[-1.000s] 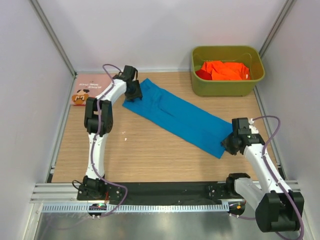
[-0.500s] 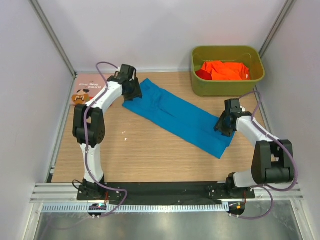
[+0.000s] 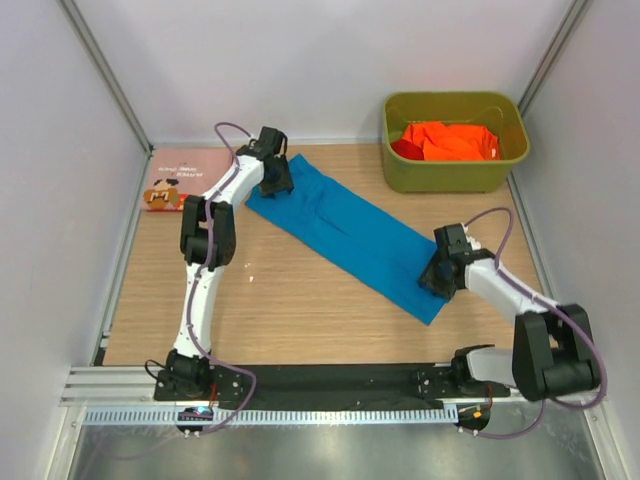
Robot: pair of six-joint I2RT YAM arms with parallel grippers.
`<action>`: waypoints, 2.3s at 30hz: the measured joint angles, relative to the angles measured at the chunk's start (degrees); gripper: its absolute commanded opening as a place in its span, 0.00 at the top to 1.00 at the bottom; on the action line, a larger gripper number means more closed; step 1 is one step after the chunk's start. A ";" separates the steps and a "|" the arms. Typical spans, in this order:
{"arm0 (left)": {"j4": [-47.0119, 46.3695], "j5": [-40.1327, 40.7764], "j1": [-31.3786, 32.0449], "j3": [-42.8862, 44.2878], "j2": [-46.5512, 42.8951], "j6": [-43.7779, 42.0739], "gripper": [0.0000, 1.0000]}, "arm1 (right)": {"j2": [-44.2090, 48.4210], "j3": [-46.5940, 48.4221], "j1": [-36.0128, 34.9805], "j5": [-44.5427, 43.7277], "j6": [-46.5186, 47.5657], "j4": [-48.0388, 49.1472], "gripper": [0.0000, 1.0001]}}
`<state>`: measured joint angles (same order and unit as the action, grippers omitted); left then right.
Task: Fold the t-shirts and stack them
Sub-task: Fold the tshirt
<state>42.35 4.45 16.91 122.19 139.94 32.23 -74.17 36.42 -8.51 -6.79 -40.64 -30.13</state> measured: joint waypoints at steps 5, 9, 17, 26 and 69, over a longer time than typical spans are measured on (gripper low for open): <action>0.61 -2.19 -1.77 6.84 3.69 -2.54 0.45 | 14.08 -4.04 -3.32 2.14 -5.11 -6.03 0.50; 0.81 -5.18 -2.82 6.40 3.15 -3.39 0.44 | 19.58 -2.71 -3.43 2.16 -4.50 -8.83 0.46; 0.44 -5.49 -2.47 -9.31 -13.03 -2.56 0.45 | 3.91 10.36 -5.68 1.44 8.90 -8.33 0.34; -1.73 -3.69 -0.74 -18.80 -18.51 2.36 0.45 | -12.59 13.57 -8.26 0.17 15.47 -6.49 0.34; -7.08 2.84 25.20 -44.94 -49.81 8.92 0.47 | 15.69 20.28 -14.19 -5.60 7.23 -19.98 0.32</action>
<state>35.27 7.29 42.11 77.25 90.13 41.15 -58.48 56.71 -22.70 -12.38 -33.41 -50.11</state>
